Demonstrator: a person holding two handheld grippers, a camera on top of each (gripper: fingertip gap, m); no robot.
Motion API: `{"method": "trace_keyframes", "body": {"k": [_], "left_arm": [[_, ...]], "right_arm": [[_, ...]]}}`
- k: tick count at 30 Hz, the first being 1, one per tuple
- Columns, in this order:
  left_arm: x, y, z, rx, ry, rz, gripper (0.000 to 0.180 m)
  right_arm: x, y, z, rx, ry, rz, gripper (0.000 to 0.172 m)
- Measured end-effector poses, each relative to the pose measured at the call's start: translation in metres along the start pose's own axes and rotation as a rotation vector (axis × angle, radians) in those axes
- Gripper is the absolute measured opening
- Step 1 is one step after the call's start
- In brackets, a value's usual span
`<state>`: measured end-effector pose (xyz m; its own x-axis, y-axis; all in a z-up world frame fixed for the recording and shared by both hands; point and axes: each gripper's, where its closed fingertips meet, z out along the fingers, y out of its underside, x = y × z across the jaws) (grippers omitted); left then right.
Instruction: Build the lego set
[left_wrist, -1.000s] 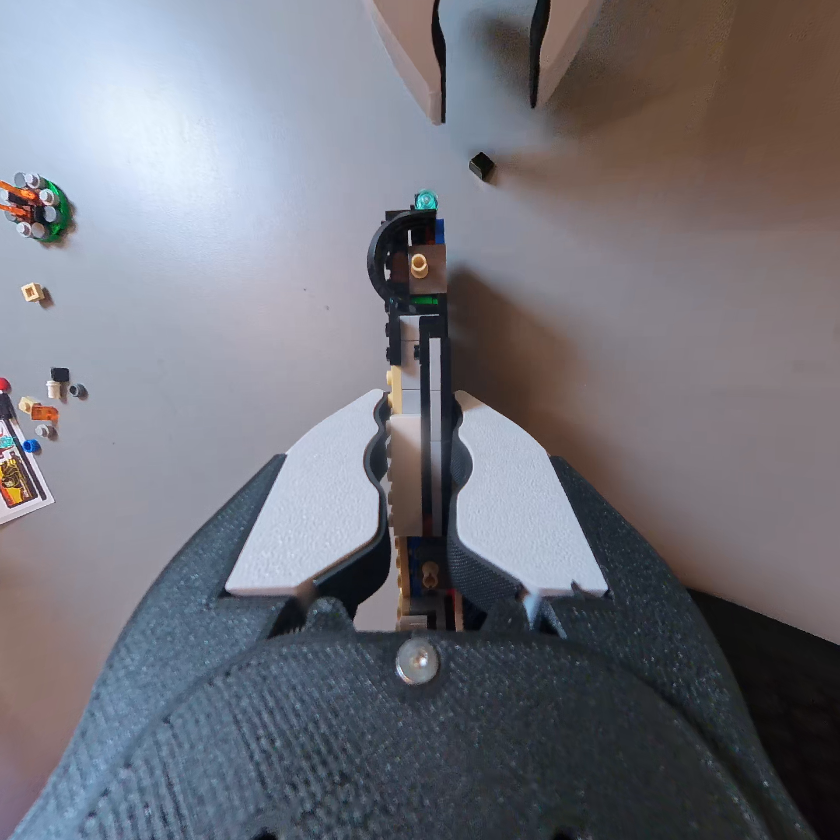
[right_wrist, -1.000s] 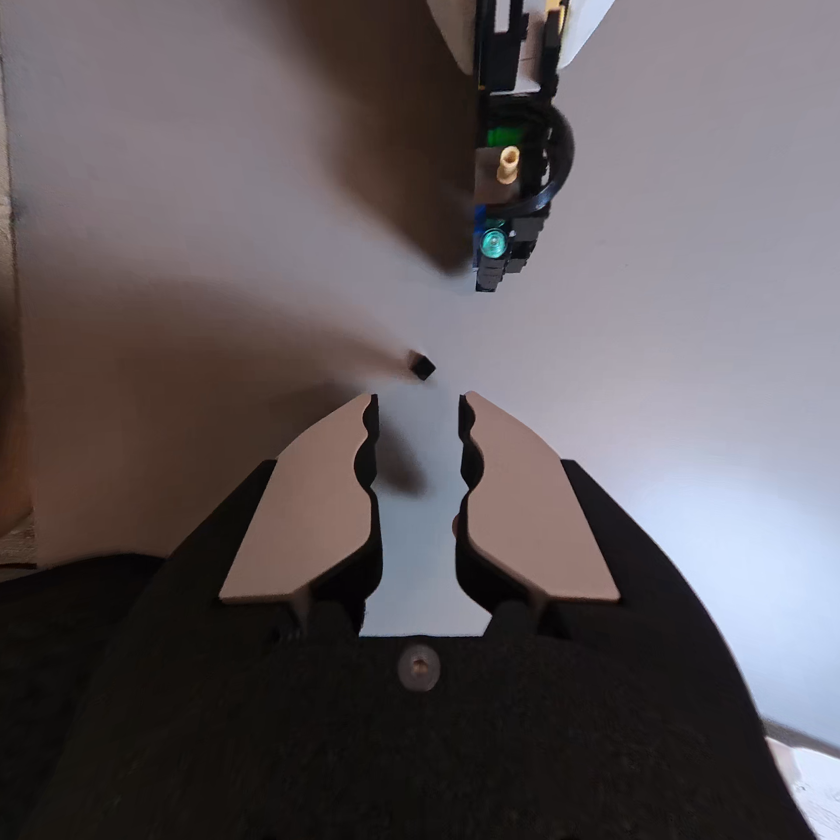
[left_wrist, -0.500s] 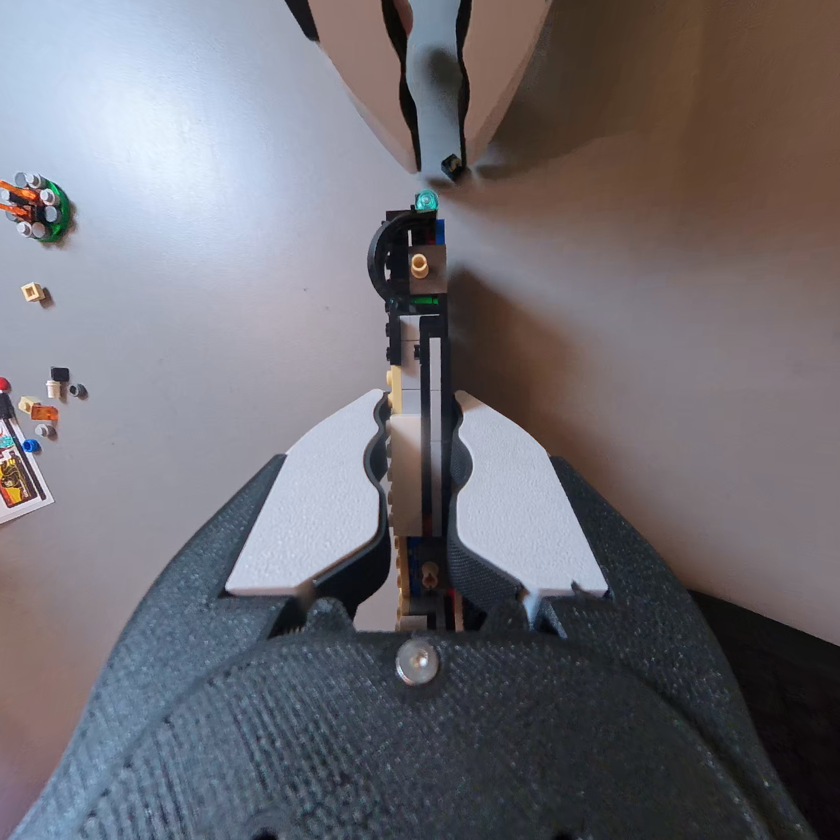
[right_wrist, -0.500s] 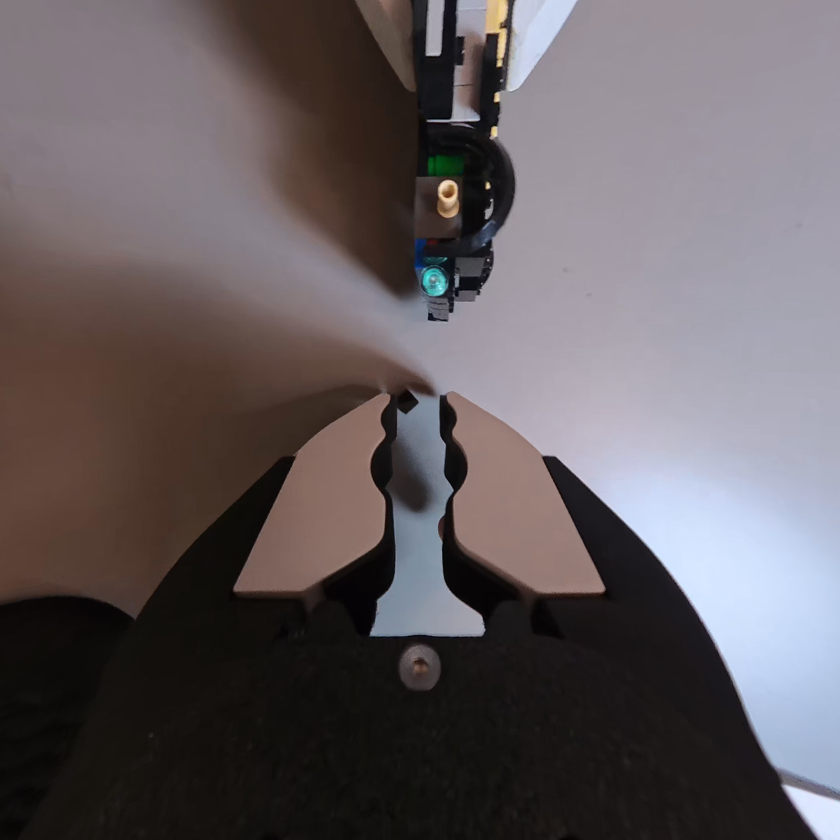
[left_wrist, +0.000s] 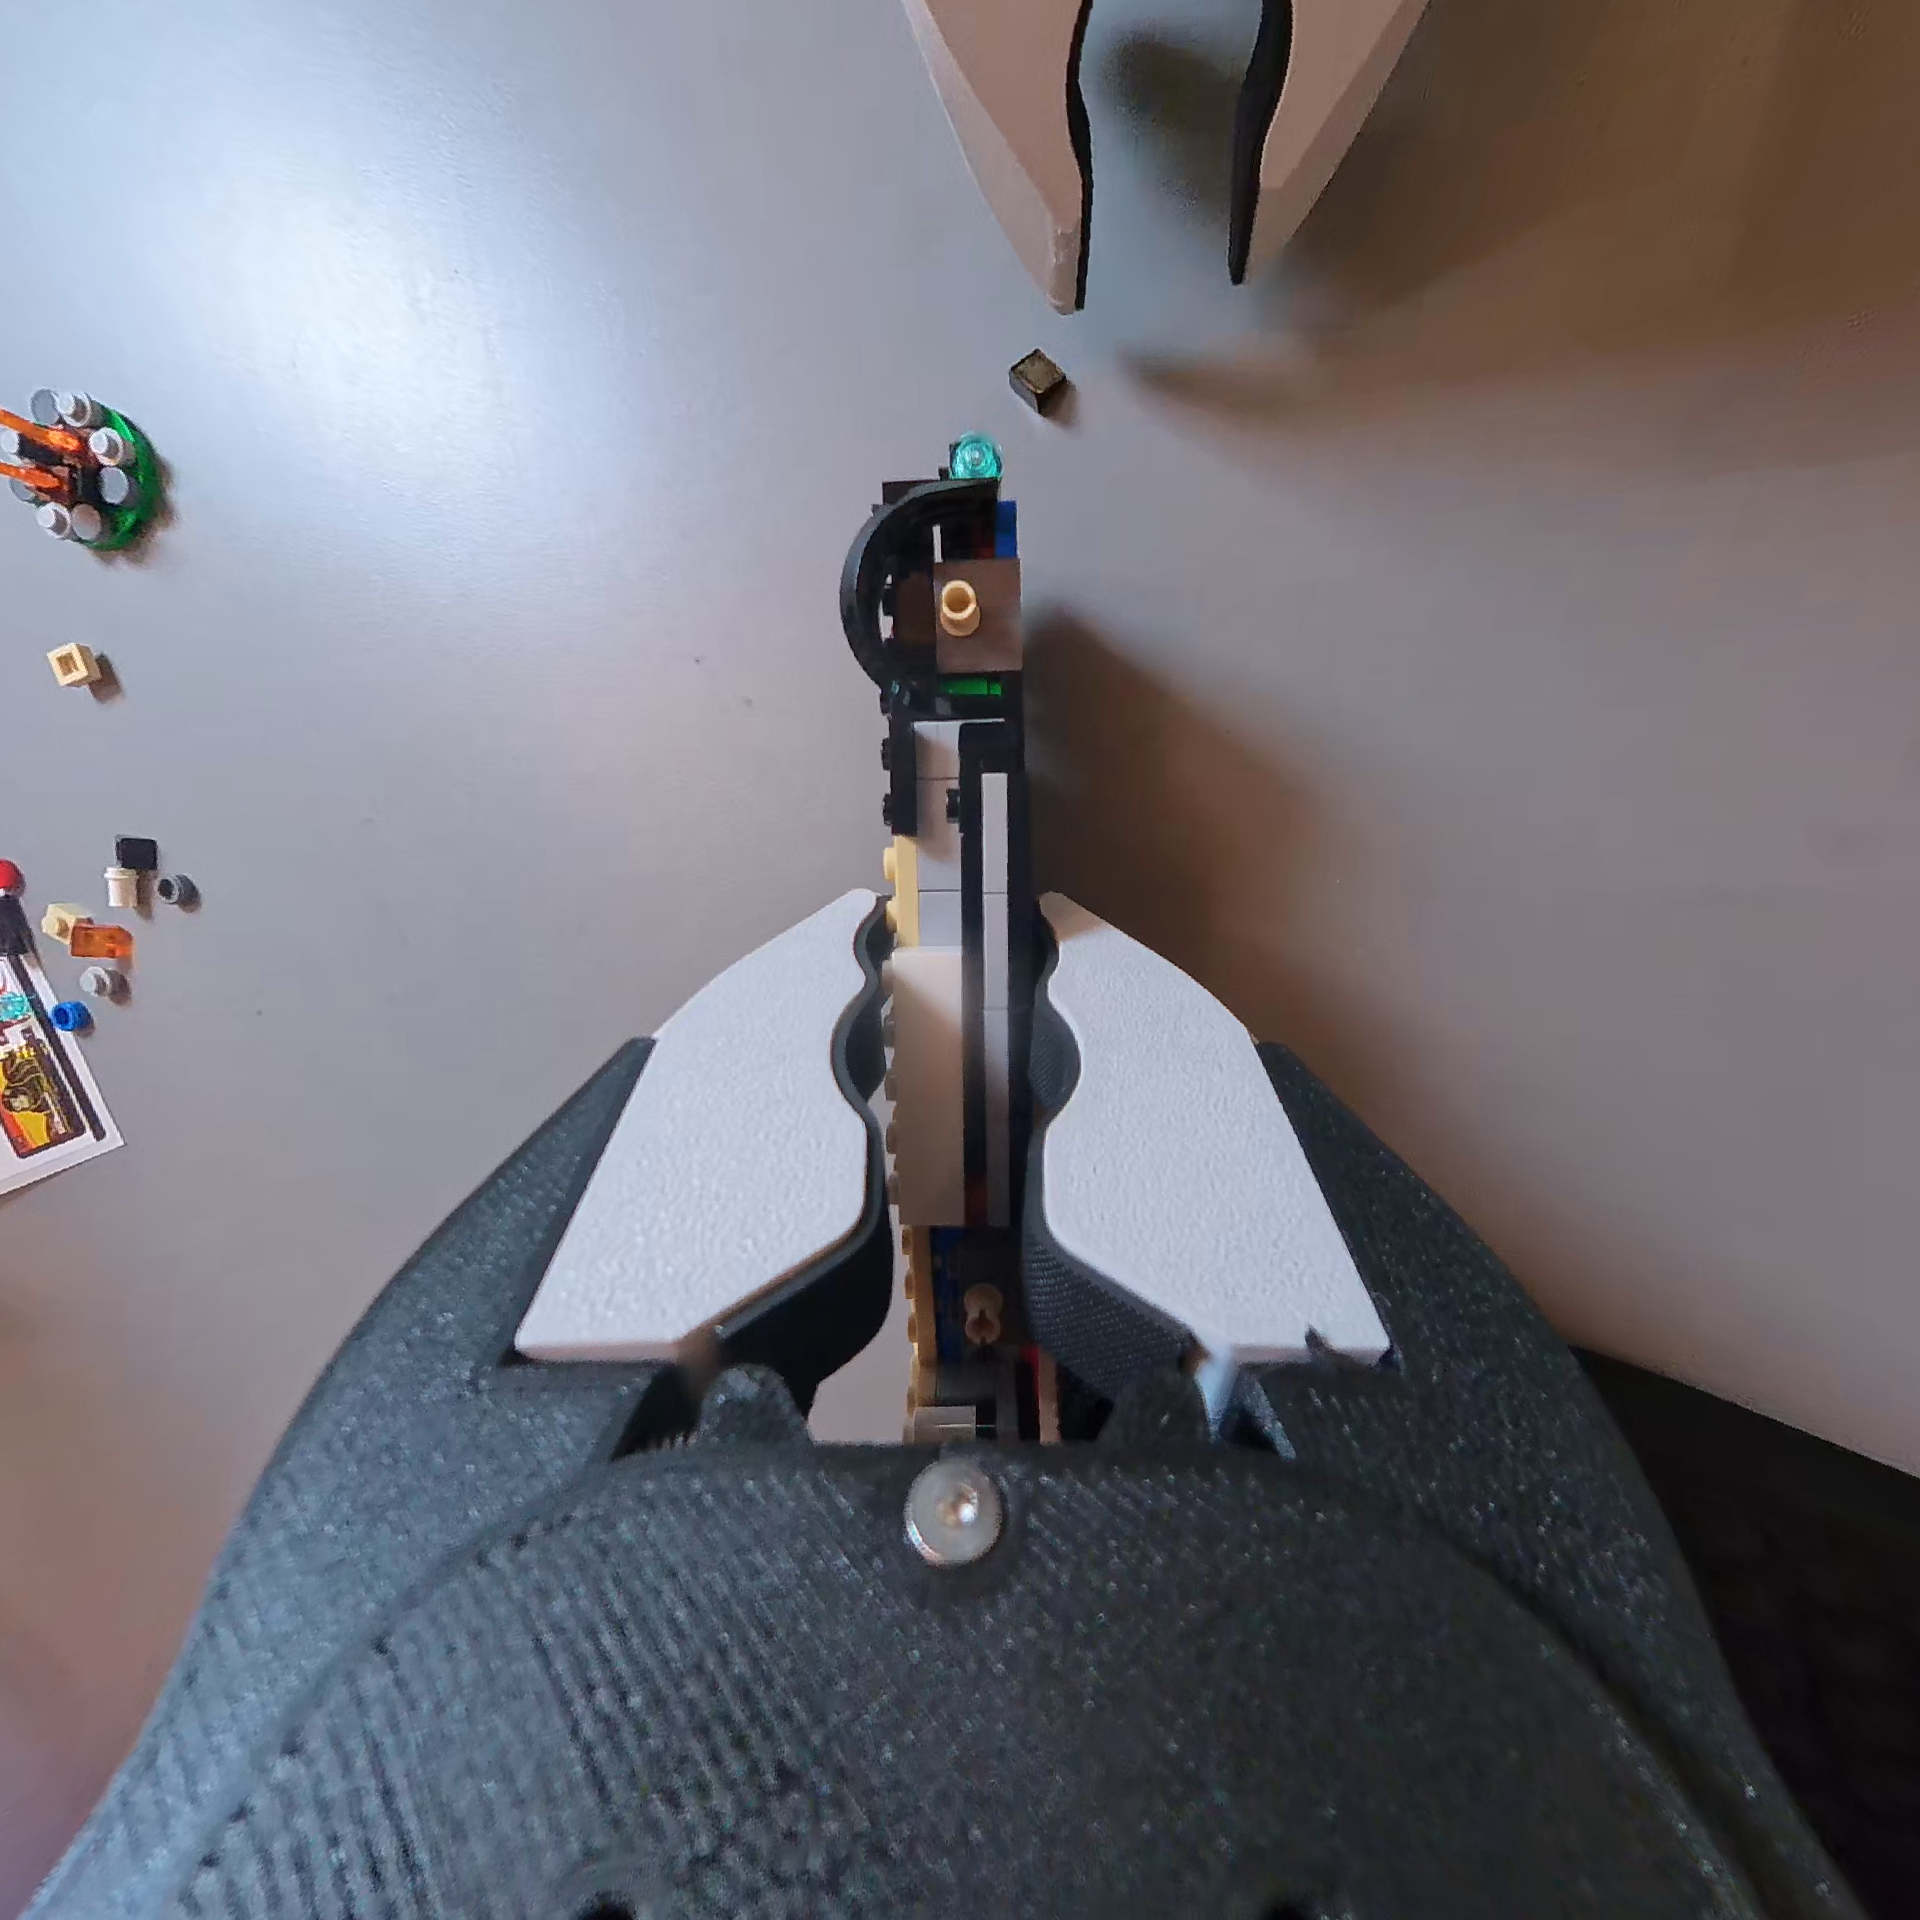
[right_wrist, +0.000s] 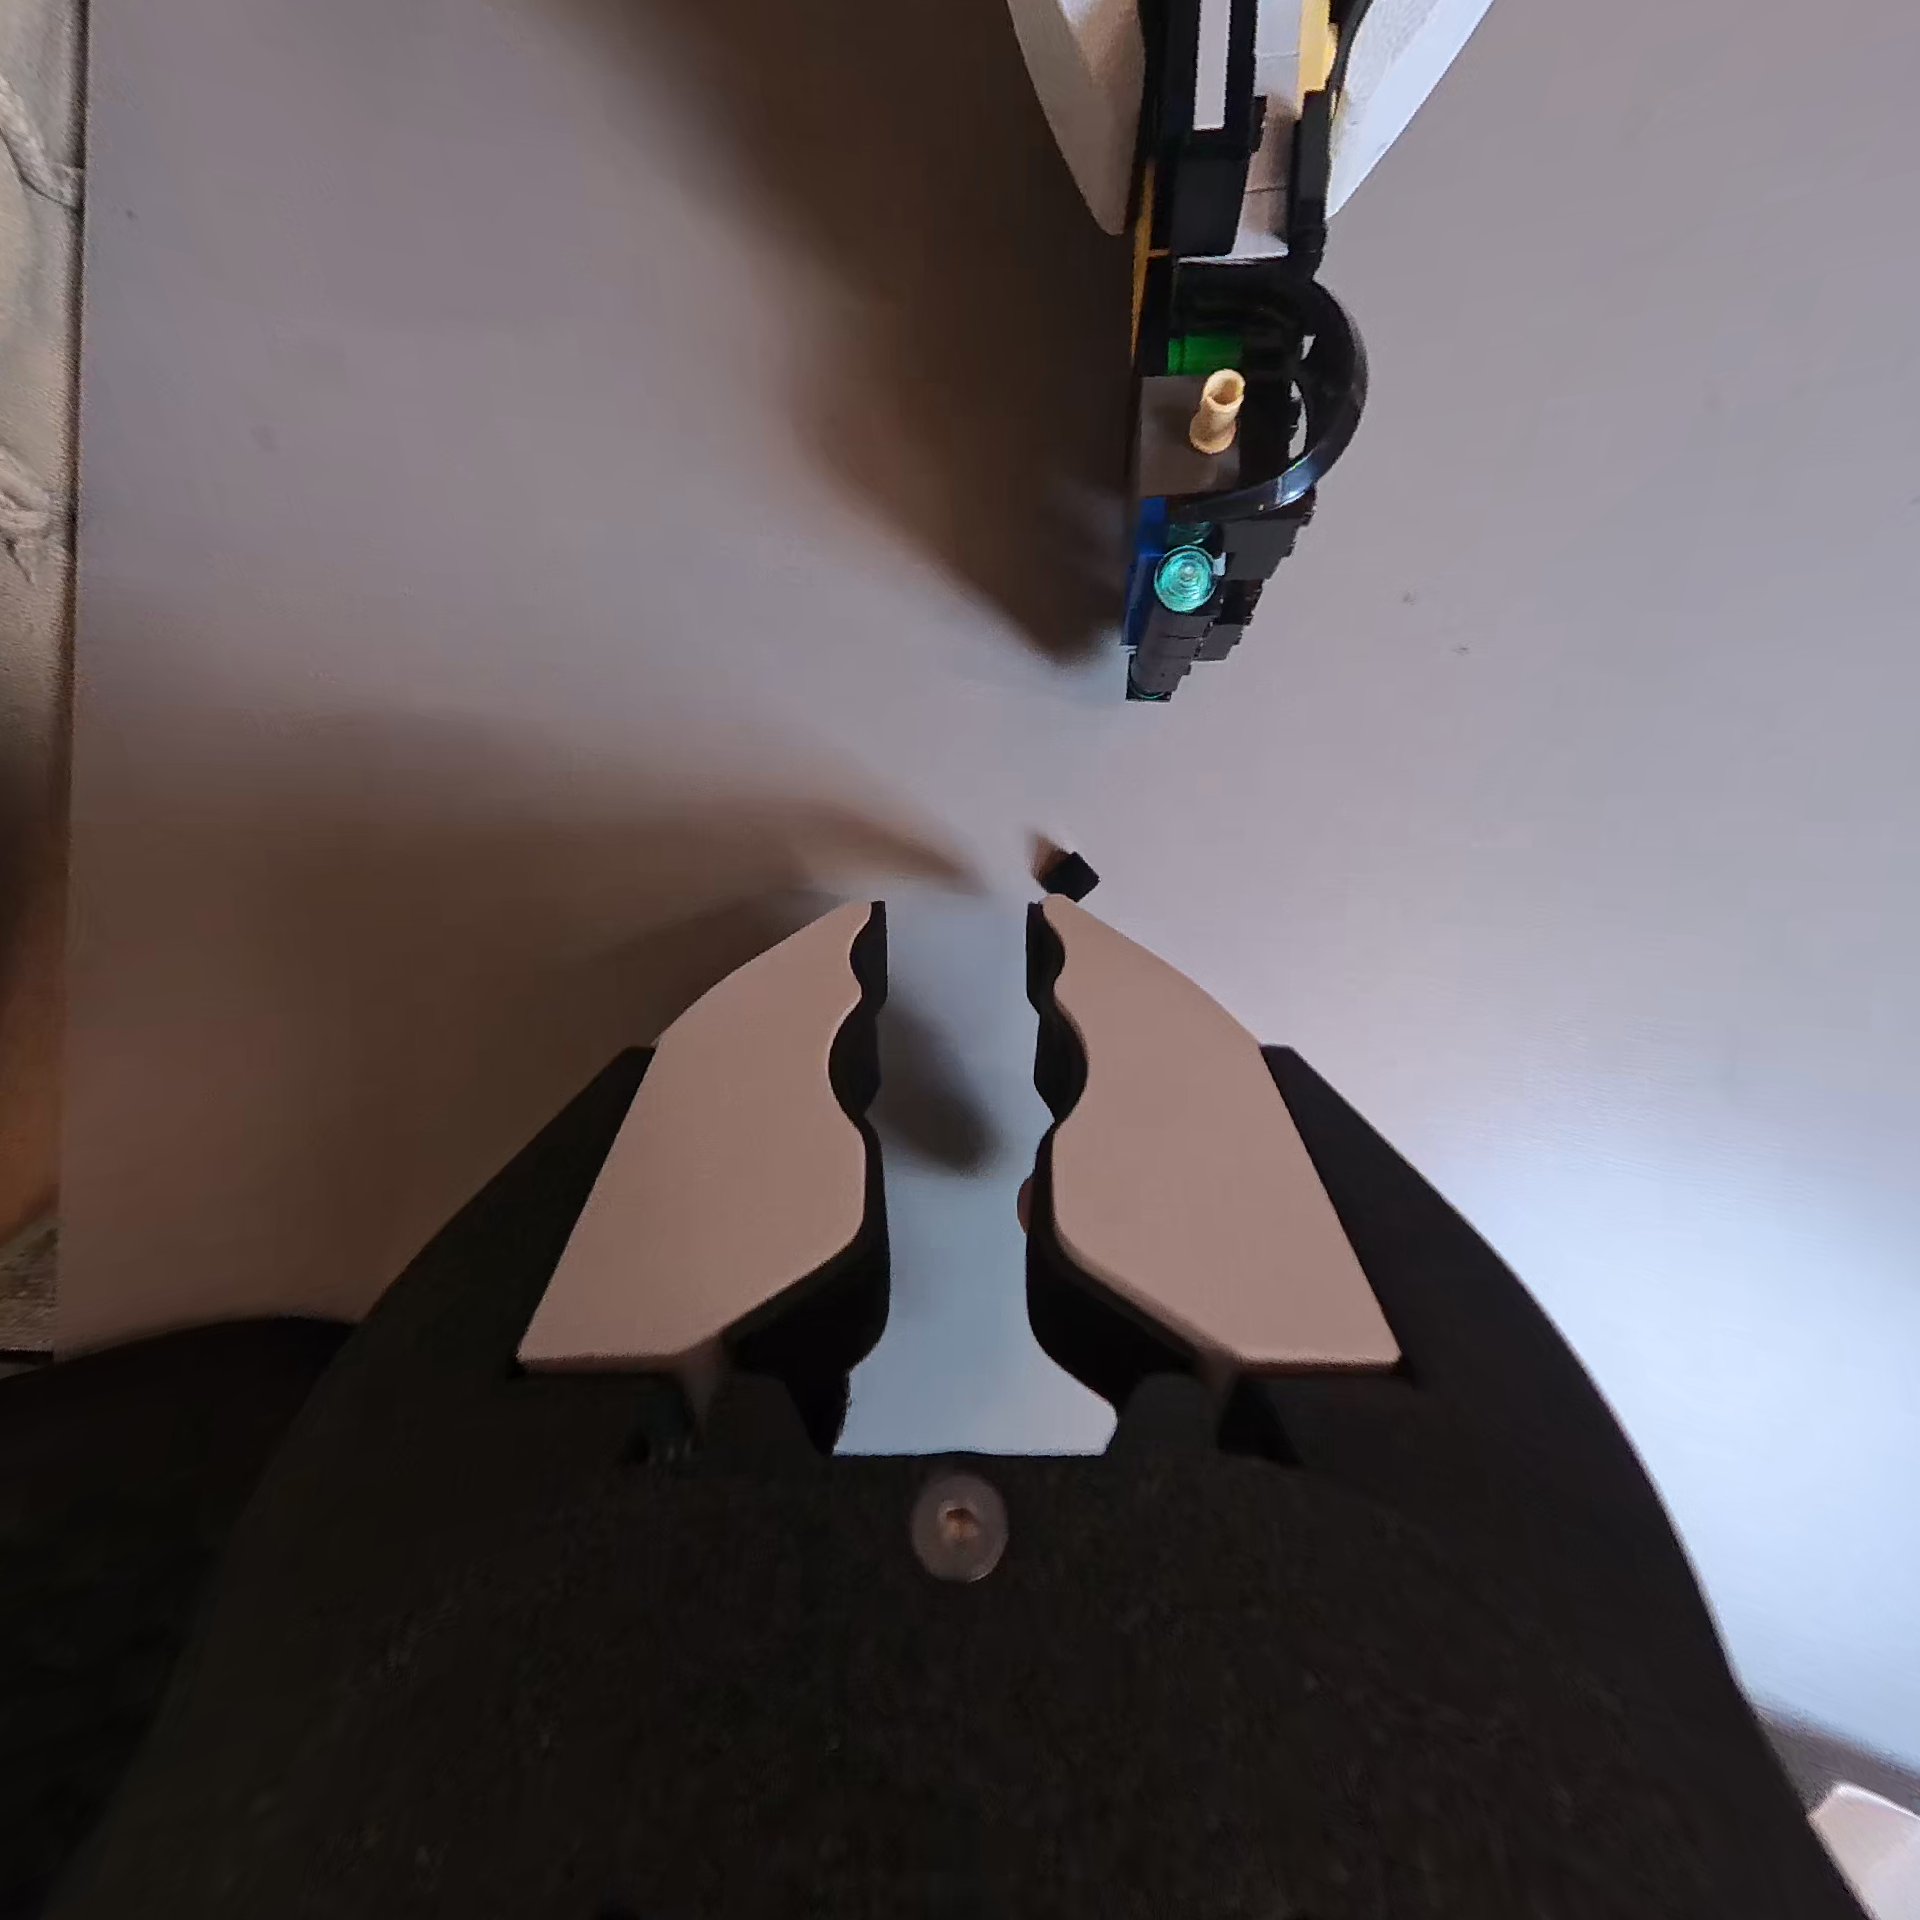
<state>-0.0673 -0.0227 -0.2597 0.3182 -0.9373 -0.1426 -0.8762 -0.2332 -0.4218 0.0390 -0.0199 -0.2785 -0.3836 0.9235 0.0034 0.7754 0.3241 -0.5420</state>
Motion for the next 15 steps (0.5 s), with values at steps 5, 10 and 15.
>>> {"method": "trace_keyframes", "body": {"k": [5,10,15], "left_arm": [[0.0,0.0,0.0,0.0,0.0,0.001,0.024],[0.0,0.0,0.0,0.001,0.0,0.001,0.024],[0.0,0.0,0.0,0.003,0.001,0.001,0.024]], "right_arm": [[0.014,-0.006,0.002,0.02,0.031,-0.004,0.023],[0.022,-0.006,0.011,-0.009,0.005,-0.035,0.016],[0.02,-0.003,0.012,-0.022,-0.035,-0.031,0.011]]}}
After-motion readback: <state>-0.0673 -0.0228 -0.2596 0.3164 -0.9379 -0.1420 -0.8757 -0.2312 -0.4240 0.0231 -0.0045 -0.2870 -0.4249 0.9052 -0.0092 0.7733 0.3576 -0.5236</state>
